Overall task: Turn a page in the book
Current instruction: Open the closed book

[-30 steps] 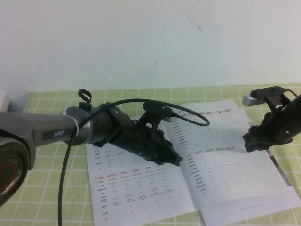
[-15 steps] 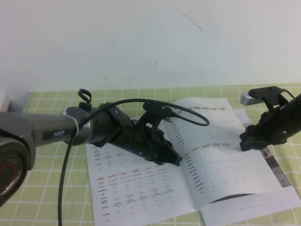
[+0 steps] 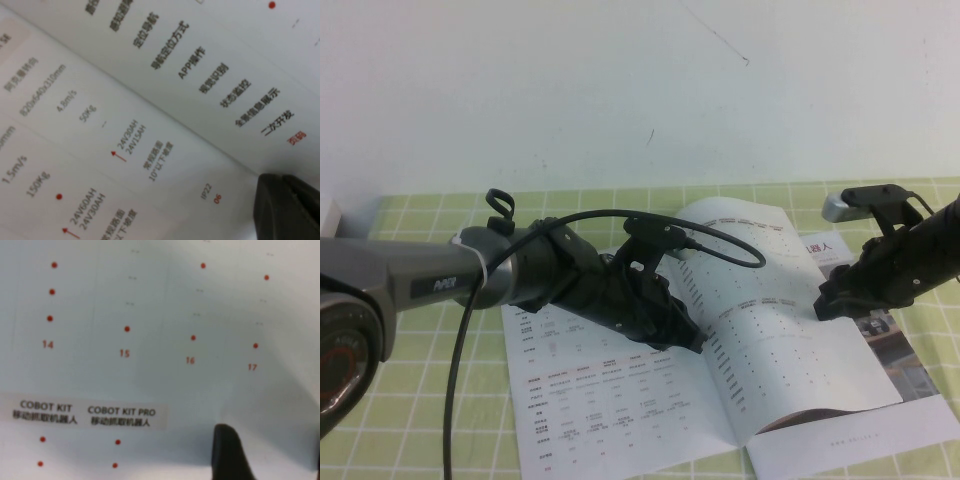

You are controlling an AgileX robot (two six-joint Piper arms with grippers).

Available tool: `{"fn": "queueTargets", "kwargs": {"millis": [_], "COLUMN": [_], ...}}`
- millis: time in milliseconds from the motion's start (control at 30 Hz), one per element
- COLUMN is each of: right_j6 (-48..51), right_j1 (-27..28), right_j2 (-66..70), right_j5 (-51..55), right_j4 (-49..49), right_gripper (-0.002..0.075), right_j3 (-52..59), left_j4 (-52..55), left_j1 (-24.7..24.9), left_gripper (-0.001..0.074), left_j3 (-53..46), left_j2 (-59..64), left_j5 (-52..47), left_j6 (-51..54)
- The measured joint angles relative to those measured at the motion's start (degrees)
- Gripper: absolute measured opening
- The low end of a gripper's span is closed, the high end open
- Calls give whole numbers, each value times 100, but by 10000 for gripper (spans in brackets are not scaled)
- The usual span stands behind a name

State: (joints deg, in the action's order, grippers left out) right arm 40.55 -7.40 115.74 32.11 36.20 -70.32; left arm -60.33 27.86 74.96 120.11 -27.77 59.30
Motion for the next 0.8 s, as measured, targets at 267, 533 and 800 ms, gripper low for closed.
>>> {"fn": "queueTargets", "kwargs": {"millis": [267,533,800], "right_j6": [45,45,57], "right_j1": [0,0,0], "right_j2": [0,0,0], "right_j5": [58,220,412], "right_j4": [97,39,-9], "right_gripper": [352,341,337], "right_j3": [0,-132,-395], "left_j4": [0,0,0], "left_j1": [0,0,0], "left_gripper": [-4,-4,-4], "left_j3": [0,0,0], "left_j2": [0,0,0], "left_j5": [0,0,0], "left_j6": [0,0,0]}}
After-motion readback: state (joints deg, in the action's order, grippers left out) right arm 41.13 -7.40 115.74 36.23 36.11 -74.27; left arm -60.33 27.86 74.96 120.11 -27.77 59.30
